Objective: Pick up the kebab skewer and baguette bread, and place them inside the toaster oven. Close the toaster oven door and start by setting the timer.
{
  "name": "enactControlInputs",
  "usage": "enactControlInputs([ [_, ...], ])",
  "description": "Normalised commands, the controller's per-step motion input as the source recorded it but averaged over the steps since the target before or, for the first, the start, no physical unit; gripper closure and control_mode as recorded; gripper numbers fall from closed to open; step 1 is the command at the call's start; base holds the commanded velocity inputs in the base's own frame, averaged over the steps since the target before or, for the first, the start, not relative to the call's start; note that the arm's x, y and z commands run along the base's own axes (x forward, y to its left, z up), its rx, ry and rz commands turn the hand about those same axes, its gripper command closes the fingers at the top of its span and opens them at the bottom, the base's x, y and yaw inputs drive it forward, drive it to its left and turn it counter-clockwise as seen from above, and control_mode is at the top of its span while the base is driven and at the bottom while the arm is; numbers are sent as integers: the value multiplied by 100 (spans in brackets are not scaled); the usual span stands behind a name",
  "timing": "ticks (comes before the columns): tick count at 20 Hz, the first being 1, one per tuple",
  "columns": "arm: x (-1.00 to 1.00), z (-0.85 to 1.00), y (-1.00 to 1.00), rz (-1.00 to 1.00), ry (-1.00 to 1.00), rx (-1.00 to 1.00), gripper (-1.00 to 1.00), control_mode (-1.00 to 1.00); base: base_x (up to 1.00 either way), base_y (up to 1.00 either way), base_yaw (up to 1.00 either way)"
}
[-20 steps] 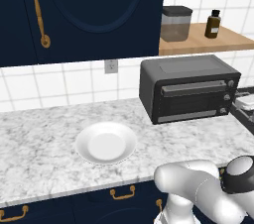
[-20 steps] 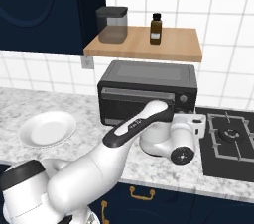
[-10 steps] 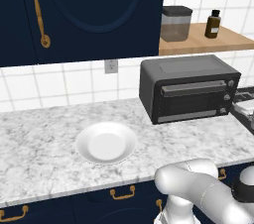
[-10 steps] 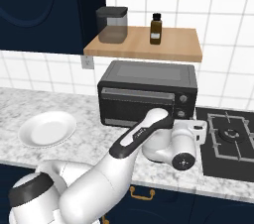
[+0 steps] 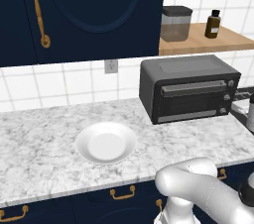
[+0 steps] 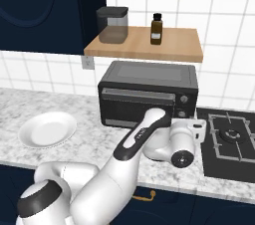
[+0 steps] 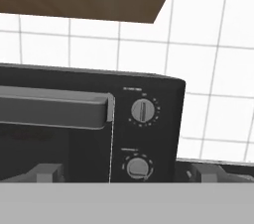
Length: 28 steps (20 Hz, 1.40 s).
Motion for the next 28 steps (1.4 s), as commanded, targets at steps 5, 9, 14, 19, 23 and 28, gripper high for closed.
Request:
enactControlInputs([
  [5,19,0,0,0,0,1,-100,-100,0,0,0],
  [9,10,0,0,0,0,0,-100,-100,0,0,0],
  [14,16,0,-1,0,0,0,-100,-100,0,0,0],
  [19,10,-3,0,0,0,0,-100,-100,0,0,0],
  [23,7,0,0,0,0,0,-100,-100,0,0,0],
  [28,3,-10,0,0,0,0,-100,-100,0,0,0],
])
